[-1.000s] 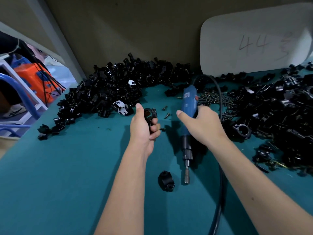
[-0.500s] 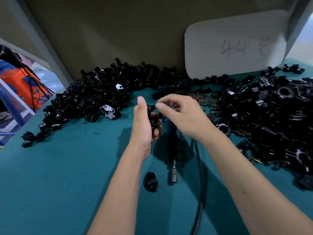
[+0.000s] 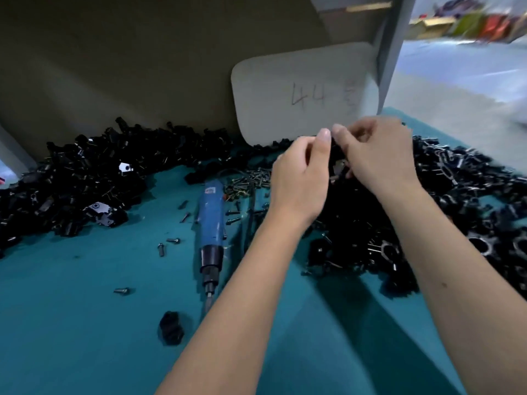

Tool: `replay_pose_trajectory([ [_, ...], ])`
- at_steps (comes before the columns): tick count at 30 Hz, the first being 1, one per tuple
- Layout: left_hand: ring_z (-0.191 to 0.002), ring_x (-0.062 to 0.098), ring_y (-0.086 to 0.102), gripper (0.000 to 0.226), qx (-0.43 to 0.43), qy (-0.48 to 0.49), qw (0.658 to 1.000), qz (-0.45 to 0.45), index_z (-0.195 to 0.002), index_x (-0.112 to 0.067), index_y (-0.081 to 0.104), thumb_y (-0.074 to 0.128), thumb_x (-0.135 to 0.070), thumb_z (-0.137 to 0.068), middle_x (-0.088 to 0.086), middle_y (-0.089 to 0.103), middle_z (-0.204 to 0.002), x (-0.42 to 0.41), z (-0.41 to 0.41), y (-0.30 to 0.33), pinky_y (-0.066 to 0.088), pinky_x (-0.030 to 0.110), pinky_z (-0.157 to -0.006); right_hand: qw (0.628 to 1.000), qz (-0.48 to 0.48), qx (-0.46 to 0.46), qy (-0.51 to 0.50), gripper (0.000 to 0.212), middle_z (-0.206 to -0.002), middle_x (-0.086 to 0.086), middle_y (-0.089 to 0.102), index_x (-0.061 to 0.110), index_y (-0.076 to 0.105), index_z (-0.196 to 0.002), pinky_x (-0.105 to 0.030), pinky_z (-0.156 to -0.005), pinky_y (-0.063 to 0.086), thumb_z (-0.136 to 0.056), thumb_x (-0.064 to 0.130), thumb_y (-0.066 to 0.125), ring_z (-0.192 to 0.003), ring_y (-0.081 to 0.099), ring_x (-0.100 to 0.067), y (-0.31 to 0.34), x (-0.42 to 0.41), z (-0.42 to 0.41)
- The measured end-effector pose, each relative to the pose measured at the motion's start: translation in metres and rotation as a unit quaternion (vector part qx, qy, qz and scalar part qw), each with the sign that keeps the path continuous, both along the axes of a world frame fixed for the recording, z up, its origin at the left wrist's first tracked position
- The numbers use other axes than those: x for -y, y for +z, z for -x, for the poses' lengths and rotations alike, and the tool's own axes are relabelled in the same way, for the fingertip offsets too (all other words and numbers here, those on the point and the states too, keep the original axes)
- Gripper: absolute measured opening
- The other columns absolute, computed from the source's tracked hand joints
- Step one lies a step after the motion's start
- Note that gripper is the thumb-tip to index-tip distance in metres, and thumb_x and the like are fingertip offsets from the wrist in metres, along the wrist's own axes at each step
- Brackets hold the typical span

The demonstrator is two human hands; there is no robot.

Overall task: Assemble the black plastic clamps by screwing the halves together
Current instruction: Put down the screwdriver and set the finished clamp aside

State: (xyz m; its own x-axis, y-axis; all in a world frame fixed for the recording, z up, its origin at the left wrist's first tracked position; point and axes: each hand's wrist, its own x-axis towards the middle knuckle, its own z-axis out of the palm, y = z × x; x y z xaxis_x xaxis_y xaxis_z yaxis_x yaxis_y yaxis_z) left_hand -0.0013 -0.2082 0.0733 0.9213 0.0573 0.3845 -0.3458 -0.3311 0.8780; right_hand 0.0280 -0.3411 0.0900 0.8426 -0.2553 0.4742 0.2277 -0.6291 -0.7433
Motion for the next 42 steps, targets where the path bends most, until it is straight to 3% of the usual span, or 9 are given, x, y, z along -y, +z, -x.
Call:
replay_pose_trajectory([
  [5, -0.126, 0.025, 0.046, 0.054, 0.021, -0.029, 0.984, -0.173, -0.124, -0.017, 0.067, 0.036, -0.057, -0.106, -0.001, 0.070, -0.113, 0.035, -0.014, 0.001, 0.039, 0.041, -0.106, 0.986, 0.120, -0.087, -0.076, 0.014, -0.076, -0.006, 0.063, 0.013, 0.077, -0.092, -0.033, -0.079, 0.050, -0.088, 0.026, 0.075, -0.085, 0.064, -0.032, 0.014, 0.040, -0.015],
  [9, -0.108, 0.027, 0.055, 0.044, 0.041, -0.005, 0.982, -0.184, -0.096, -0.021, 0.067, 0.039, -0.054, -0.106, 0.003, 0.068, -0.100, 0.010, -0.023, -0.009, 0.042, 0.042, -0.098, 0.979, 0.163, -0.045, -0.110, 0.013, -0.088, -0.010, 0.073, 0.016, 0.077, -0.089, -0.041, -0.088, 0.055, -0.085, 0.028, 0.074, -0.099, 0.067, -0.035, 0.025, 0.030, -0.021],
  [13, -0.089, 0.027, 0.058, 0.040, 0.005, 0.065, 0.982, -0.178, -0.076, -0.019, 0.059, 0.047, -0.042, -0.106, 0.004, 0.064, -0.085, -0.047, -0.037, -0.020, 0.045, 0.042, -0.081, 0.985, 0.166, 0.004, -0.046, 0.010, -0.082, 0.001, 0.070, 0.021, 0.076, -0.086, -0.031, -0.087, 0.049, -0.085, 0.030, 0.071, -0.093, 0.069, -0.028, 0.036, -0.028, -0.045],
  [18, -0.092, 0.030, 0.067, 0.024, -0.035, 0.189, 0.962, -0.192, -0.095, -0.010, 0.076, 0.053, -0.014, -0.096, 0.009, 0.075, -0.096, -0.129, -0.073, -0.020, 0.052, 0.040, -0.084, 0.929, 0.308, -0.173, 0.109, 0.018, -0.104, -0.014, 0.075, 0.010, 0.077, -0.101, -0.043, -0.089, 0.062, -0.092, 0.015, 0.063, -0.096, 0.071, -0.035, 0.016, -0.111, -0.104],
  [24, -0.134, 0.030, 0.052, 0.057, -0.185, 0.172, 0.900, -0.354, -0.142, -0.019, 0.060, 0.053, 0.001, -0.089, 0.010, 0.059, -0.144, -0.193, -0.110, -0.038, 0.041, 0.036, -0.114, 0.806, 0.500, -0.269, 0.168, 0.048, -0.129, -0.017, 0.065, 0.006, 0.060, -0.137, -0.042, -0.093, 0.058, -0.091, -0.007, 0.055, -0.112, 0.065, -0.035, -0.029, -0.136, -0.150],
  [31, -0.110, 0.034, 0.062, 0.032, -0.181, 0.164, 0.888, -0.391, -0.122, -0.025, 0.063, 0.069, -0.013, -0.093, 0.010, 0.067, -0.121, -0.201, -0.122, -0.052, 0.055, 0.040, -0.087, 0.840, 0.472, -0.238, 0.121, 0.031, -0.107, -0.015, 0.067, 0.004, 0.068, -0.115, -0.036, -0.076, 0.056, -0.086, -0.007, 0.062, -0.087, 0.060, -0.029, -0.044, -0.137, -0.166],
  [35, -0.092, 0.028, 0.062, 0.021, -0.164, 0.223, 0.926, -0.256, -0.117, -0.024, 0.056, 0.065, -0.022, -0.098, 0.002, 0.061, -0.108, -0.203, -0.103, -0.050, 0.055, 0.038, -0.077, 0.908, 0.350, -0.214, 0.091, 0.028, -0.106, -0.016, 0.070, 0.002, 0.071, -0.112, -0.031, -0.070, 0.052, -0.087, -0.007, 0.062, -0.092, 0.068, -0.034, -0.036, -0.127, -0.152],
  [38, -0.083, 0.025, 0.065, 0.016, -0.147, 0.219, 0.964, -0.046, -0.118, -0.023, 0.055, 0.056, -0.020, -0.102, 0.002, 0.065, -0.109, -0.201, -0.074, -0.047, 0.057, 0.042, -0.075, 0.965, 0.131, -0.184, 0.134, 0.023, -0.110, -0.009, 0.067, 0.014, 0.070, -0.112, -0.028, -0.075, 0.050, -0.092, 0.004, 0.072, -0.095, 0.066, -0.027, -0.028, -0.127, -0.120],
  [42, -0.061, 0.017, 0.060, 0.014, -0.162, 0.092, 0.931, 0.315, -0.112, -0.012, 0.059, 0.047, -0.012, -0.106, 0.010, 0.076, -0.087, -0.200, -0.023, -0.041, 0.047, 0.026, -0.055, 0.937, -0.149, -0.192, 0.253, 0.019, -0.090, -0.013, 0.073, 0.014, 0.062, -0.097, -0.019, -0.044, 0.040, -0.091, 0.000, 0.073, -0.049, 0.053, -0.004, -0.030, -0.135, -0.054],
])
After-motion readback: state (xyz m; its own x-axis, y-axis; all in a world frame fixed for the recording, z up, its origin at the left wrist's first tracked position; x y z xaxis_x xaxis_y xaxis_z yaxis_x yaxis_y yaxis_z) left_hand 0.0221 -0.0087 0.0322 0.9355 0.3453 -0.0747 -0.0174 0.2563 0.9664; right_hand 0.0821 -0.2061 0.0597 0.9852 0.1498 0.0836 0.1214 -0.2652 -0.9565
